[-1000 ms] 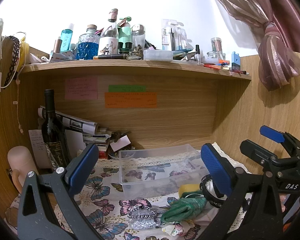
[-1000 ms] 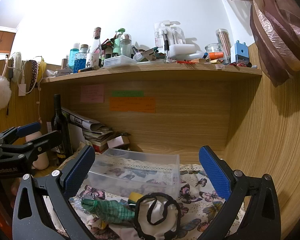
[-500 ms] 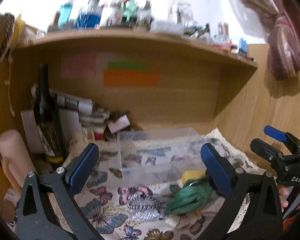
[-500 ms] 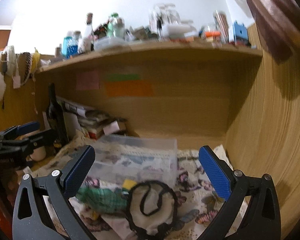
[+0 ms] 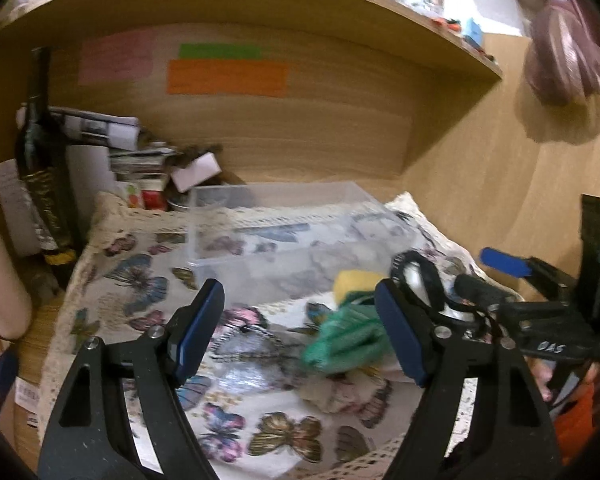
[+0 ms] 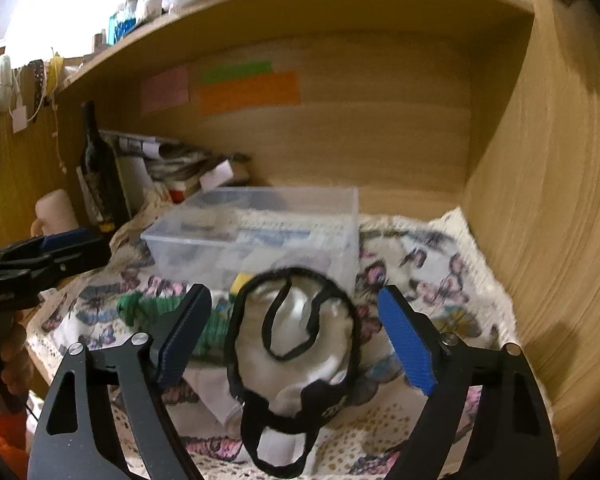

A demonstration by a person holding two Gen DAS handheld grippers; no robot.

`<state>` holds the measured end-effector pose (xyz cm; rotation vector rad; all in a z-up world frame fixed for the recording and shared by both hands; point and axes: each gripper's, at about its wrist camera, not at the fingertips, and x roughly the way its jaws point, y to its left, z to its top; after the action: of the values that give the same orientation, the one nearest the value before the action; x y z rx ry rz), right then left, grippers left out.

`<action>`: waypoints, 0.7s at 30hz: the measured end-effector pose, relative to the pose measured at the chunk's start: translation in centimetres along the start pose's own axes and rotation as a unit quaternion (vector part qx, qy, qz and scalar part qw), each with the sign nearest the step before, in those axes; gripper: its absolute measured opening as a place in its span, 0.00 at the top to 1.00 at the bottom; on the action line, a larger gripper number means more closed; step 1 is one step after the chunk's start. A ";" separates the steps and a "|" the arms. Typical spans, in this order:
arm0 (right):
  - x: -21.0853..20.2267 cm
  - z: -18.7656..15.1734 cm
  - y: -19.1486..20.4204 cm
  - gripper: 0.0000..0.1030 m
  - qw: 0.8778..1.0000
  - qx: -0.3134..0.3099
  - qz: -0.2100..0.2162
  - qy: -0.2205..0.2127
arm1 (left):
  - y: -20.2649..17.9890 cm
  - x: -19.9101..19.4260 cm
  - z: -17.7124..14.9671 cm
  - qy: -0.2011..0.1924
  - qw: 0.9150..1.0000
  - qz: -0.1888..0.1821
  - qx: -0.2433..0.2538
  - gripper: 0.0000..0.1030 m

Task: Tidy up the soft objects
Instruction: 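Grasp the green knit glove with the left tool while the right tool grasps the black-strapped white mask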

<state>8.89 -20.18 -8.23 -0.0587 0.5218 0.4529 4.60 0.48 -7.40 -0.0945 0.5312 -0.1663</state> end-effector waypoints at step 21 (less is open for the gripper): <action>3.1 -2.5 -1.6 0.31 0.995 0.049 0.050 0.071 | -2.9 5.1 -3.2 0.082 0.996 -0.038 0.025 0.57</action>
<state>10.79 -20.77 -12.07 0.0297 0.6883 0.5232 6.93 -3.42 -12.25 -0.0518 0.6865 -0.2640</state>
